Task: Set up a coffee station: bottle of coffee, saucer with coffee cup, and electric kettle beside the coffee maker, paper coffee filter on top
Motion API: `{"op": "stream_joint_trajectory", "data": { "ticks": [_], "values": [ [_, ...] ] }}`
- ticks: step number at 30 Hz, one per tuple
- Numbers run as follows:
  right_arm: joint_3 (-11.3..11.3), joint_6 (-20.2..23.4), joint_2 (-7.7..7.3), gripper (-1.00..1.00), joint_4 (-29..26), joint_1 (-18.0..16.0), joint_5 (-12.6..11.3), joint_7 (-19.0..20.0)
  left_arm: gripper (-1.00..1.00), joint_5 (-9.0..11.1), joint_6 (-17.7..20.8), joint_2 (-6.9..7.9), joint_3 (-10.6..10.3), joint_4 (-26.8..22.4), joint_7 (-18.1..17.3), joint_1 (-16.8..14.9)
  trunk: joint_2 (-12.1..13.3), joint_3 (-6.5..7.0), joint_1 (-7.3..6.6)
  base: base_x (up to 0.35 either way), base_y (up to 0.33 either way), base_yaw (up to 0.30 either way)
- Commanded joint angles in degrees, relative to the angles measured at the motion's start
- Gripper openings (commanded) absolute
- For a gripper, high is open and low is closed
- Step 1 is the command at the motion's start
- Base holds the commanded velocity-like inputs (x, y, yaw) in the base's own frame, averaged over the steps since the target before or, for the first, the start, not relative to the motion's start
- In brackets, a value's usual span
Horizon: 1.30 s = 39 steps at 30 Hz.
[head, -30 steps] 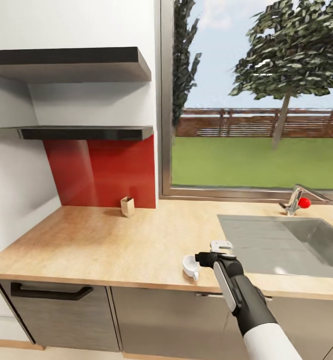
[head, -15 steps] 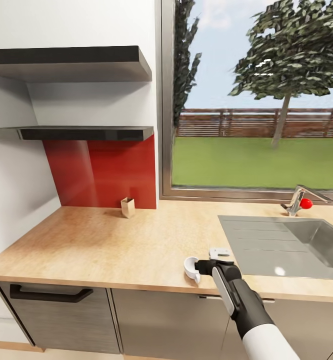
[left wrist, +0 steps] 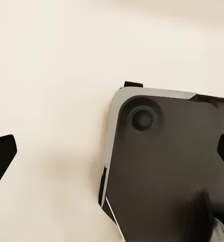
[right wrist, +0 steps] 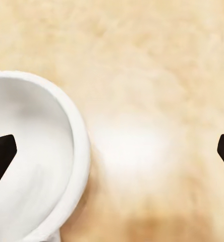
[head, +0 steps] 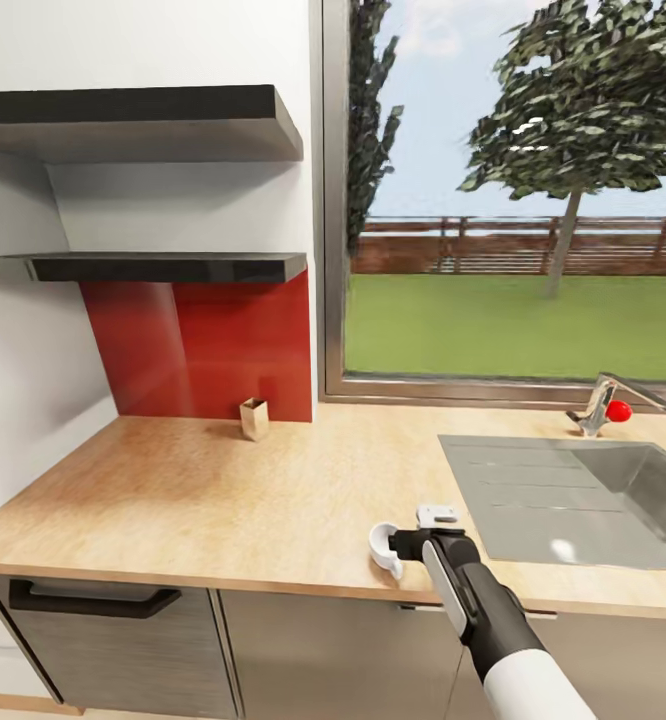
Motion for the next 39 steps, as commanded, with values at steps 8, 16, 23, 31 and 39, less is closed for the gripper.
{"op": "stream_joint_trajectory", "data": {
  "ticks": [8,16,23,31,39],
  "values": [
    [0.1,0.2,-0.01,1.0,1.2,0.0,-0.7,-0.4,1.0,0.6,-0.2,0.05,-0.4,0.1,-0.2,0.0,0.0,-0.02,0.03,0.032,0.0,0.0],
    [0.2,0.2,0.11,1.0,1.4,0.0,-0.6,-0.4,1.0,0.6,-0.2,0.05,-0.4,0.1,-0.2,0.0,0.0,-0.02,0.03,0.001,0.0,0.0],
    [0.2,0.2,0.16,1.0,1.4,0.0,-0.6,-0.4,1.0,0.6,-0.2,0.07,-0.4,0.1,-0.2,0.0,0.0,-0.02,0.03,0.0,0.007,0.0],
    [0.2,0.2,0.17,1.0,1.4,0.0,-0.6,-0.4,1.0,0.6,-0.2,0.07,-0.4,0.1,-0.2,0.1,0.0,-0.02,0.03,0.0,0.037,0.0],
    [0.1,0.2,0.16,-1.0,1.4,0.0,-0.6,-0.4,1.0,0.6,-0.2,0.07,-0.4,0.1,-0.2,0.1,0.0,-0.02,0.03,0.0,0.001,0.0]
  ]
}}
